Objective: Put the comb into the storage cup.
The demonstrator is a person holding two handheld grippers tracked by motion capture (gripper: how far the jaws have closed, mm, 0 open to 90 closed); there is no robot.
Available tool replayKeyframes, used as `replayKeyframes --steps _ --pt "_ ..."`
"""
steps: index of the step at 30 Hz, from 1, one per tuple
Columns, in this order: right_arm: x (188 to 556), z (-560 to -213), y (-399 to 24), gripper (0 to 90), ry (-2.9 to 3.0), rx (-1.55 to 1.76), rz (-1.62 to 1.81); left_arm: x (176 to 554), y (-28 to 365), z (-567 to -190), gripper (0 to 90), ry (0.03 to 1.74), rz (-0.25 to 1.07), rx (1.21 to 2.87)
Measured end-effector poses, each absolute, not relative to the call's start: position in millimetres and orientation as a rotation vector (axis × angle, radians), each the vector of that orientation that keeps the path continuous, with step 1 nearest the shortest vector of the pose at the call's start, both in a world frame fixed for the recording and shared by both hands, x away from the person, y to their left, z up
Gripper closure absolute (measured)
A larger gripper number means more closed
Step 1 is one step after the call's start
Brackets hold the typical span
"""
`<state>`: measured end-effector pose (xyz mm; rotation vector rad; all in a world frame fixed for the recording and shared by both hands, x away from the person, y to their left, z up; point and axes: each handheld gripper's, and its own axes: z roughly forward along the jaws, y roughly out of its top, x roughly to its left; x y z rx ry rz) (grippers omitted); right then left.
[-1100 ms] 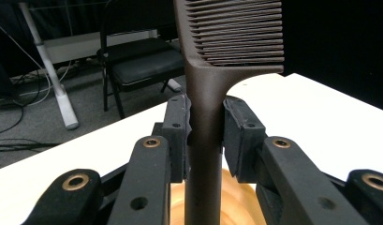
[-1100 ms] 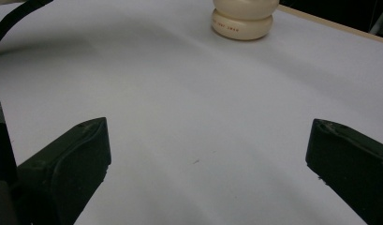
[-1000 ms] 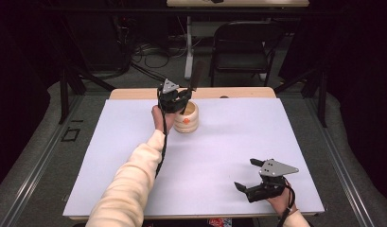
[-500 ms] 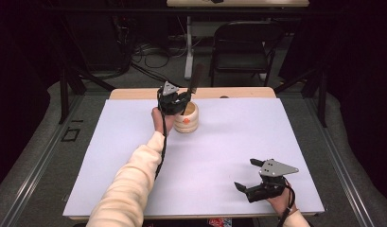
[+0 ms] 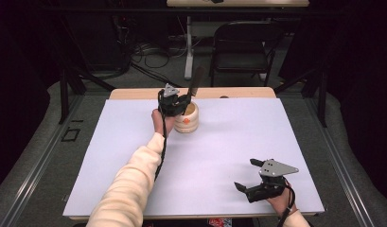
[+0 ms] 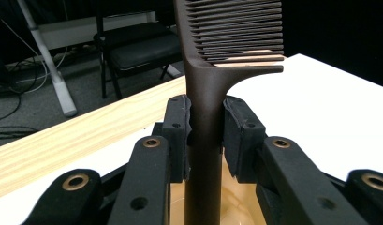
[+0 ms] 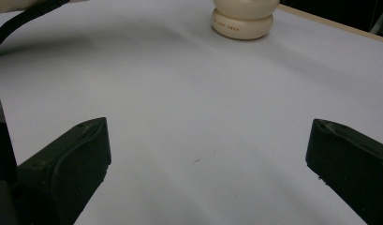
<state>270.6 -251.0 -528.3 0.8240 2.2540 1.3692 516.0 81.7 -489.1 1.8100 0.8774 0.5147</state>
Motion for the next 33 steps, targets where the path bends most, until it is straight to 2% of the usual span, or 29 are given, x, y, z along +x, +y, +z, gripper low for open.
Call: replayKeyframes --steps 33 --pt "271.4 -528.7 -251.2 0.0 2.255 0.828 1.367 519.8 78.3 -495.3 72.4 0.884 0.517 1.883"
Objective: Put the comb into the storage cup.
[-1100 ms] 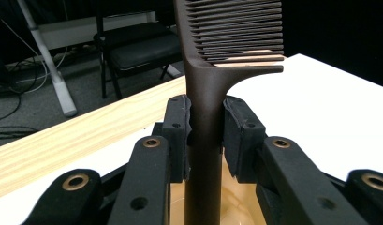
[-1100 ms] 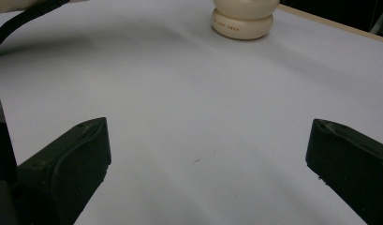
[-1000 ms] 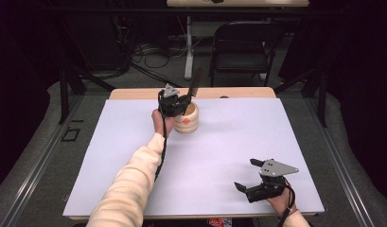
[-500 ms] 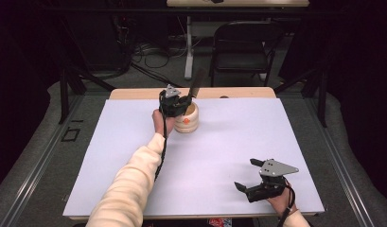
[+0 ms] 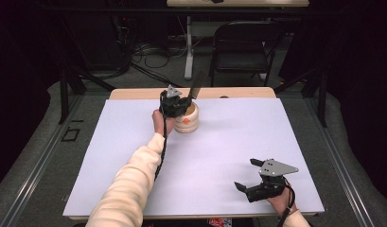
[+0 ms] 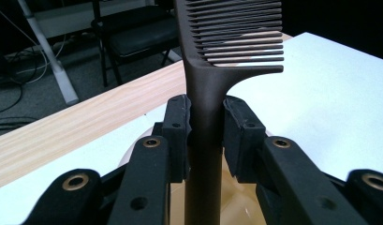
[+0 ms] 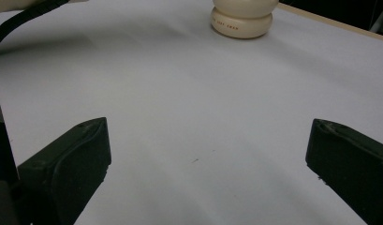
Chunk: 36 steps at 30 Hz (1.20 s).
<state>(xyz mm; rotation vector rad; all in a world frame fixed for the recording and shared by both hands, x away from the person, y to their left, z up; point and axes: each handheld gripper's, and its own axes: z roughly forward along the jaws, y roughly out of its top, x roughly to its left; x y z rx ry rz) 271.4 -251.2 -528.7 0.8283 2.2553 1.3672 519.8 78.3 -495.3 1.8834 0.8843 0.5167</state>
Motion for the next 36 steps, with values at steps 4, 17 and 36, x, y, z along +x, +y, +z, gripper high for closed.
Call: replayKeyframes --steps 4,17,36 --pt "271.1 -528.5 -251.4 0.0 2.253 0.834 1.367 519.7 78.0 -496.6 72.5 0.891 0.517 1.878" --pt "271.2 -528.5 -251.4 0.0 2.254 0.830 1.366 518.5 76.9 -501.3 72.3 0.896 0.524 1.888" --pt "271.0 -528.2 -251.4 0.0 2.249 0.830 1.368 515.9 78.2 -504.4 71.4 0.919 0.533 1.889"
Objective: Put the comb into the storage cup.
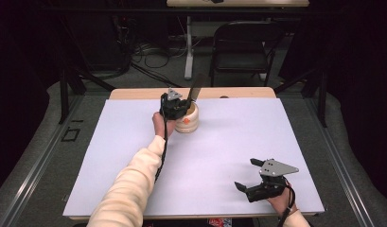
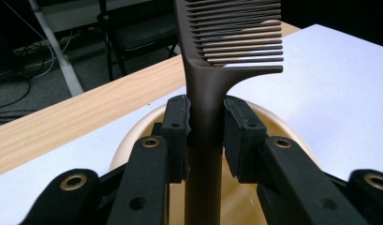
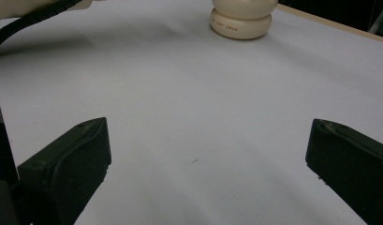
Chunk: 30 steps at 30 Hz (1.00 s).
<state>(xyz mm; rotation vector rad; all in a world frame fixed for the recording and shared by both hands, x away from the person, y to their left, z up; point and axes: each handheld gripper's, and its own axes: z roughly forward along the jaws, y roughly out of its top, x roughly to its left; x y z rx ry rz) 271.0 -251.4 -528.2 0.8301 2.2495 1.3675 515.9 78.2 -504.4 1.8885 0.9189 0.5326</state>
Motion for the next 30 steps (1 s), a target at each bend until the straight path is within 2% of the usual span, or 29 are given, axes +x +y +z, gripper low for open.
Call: replayKeyframes --steps 2,5,8,15,25,30 --pt "271.1 -528.1 -251.5 0.0 2.249 0.828 1.367 514.1 79.8 -504.3 68.4 0.898 0.533 1.871" --pt "271.2 -528.1 -251.6 0.0 2.247 0.829 1.369 512.0 81.9 -501.3 57.3 0.893 0.514 1.857" --pt "271.0 -528.1 -251.2 0.0 2.249 0.828 1.370 510.6 83.9 -496.3 50.5 0.882 0.512 1.863" --pt "271.2 -528.2 -251.0 0.0 2.251 0.831 1.370 510.3 87.5 -490.0 37.1 0.868 0.440 1.904" --pt "271.0 -528.2 -250.6 0.0 2.253 0.834 1.369 507.2 92.2 -478.0 18.2 0.863 0.449 1.968" --pt "270.9 -528.2 -250.6 0.0 2.252 0.832 1.370 505.3 95.6 -473.0 15.5 0.857 0.449 1.986"
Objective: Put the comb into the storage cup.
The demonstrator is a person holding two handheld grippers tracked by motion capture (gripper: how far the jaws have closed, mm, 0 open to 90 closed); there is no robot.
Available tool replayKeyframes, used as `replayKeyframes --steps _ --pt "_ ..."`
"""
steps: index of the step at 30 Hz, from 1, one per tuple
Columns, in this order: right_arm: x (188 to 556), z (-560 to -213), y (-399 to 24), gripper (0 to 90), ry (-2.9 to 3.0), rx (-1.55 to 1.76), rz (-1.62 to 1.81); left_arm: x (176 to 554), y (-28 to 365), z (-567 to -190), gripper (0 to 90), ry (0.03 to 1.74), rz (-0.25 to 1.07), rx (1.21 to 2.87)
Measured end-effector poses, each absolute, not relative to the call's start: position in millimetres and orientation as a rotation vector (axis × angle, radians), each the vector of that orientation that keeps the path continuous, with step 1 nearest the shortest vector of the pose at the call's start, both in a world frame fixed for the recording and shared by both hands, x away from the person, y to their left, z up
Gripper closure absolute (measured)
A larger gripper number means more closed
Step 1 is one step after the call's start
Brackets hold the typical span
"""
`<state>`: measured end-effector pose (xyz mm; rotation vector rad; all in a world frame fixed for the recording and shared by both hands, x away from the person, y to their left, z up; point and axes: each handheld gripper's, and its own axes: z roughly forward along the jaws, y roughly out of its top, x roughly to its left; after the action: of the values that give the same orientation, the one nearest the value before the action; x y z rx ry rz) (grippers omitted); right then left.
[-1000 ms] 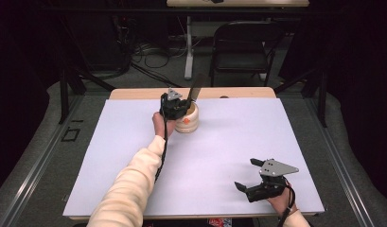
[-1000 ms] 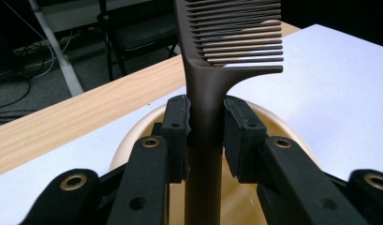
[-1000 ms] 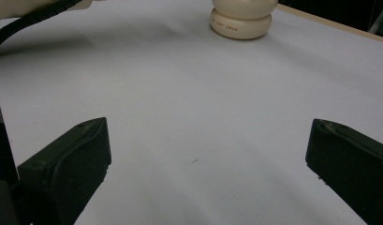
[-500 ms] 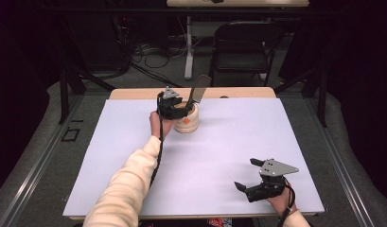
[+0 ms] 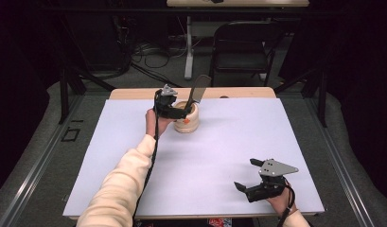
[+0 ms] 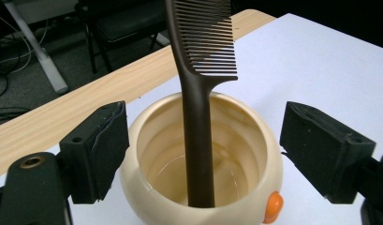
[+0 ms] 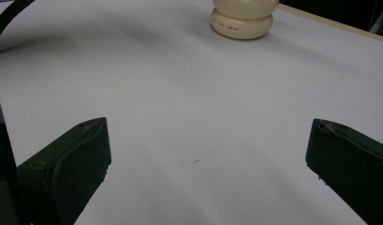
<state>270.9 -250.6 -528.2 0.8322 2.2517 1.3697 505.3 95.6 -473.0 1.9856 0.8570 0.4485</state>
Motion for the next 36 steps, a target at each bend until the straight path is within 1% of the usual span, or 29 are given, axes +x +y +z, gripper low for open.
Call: replayKeyframes --steps 8,12,25,36 --pt "270.7 -528.1 -250.4 0.0 2.252 0.833 1.371 502.2 97.4 -467.4 9.6 0.849 0.435 2.018" --pt "270.8 -528.2 -250.6 0.0 2.252 0.834 1.371 500.6 98.5 -464.9 8.5 0.851 0.438 2.024" --pt "271.9 -528.7 -250.4 0.0 2.254 0.827 1.366 491.4 109.2 -459.3 0.5 0.863 0.437 2.053" --pt "271.4 -528.3 -249.6 0.0 2.255 0.821 1.362 478.3 125.8 -455.1 0.1 0.875 0.454 2.076"
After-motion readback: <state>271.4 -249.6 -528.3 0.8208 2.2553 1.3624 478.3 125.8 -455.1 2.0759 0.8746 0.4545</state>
